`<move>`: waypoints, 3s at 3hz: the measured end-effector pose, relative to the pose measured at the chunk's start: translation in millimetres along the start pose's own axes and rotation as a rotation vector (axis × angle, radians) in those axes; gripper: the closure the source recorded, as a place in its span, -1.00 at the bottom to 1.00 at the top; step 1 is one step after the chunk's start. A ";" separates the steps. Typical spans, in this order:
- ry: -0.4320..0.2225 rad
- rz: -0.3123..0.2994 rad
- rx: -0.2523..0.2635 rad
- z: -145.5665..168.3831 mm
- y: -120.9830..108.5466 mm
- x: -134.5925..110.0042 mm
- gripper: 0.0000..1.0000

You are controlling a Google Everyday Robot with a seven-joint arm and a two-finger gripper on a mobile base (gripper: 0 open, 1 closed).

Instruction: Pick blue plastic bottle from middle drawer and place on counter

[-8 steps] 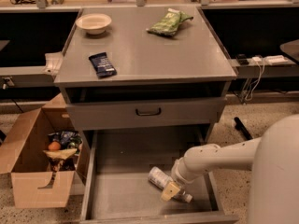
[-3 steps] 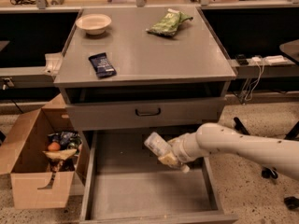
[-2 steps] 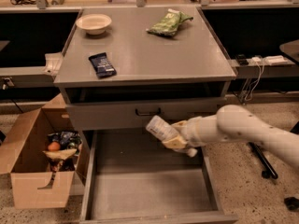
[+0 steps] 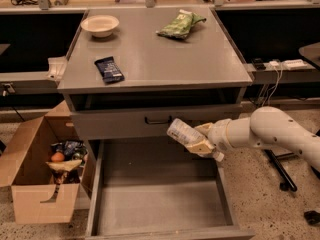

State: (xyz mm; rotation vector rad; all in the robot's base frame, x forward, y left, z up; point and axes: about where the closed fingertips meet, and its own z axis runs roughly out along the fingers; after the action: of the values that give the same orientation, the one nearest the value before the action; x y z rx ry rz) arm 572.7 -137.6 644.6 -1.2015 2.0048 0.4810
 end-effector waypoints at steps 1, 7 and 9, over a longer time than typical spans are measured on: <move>-0.057 -0.051 0.004 -21.8 6.7 -24.3 1.00; -0.215 -0.230 0.205 -154.4 -84.0 -260.9 1.00; -0.125 -0.031 0.189 -67.3 -150.8 -295.2 1.00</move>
Offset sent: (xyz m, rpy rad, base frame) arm -0.0652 0.0227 0.2176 0.0980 -0.3809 0.1894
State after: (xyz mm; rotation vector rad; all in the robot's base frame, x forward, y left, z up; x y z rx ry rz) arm 762.4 -79.7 918.6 -1.0593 1.8770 0.3338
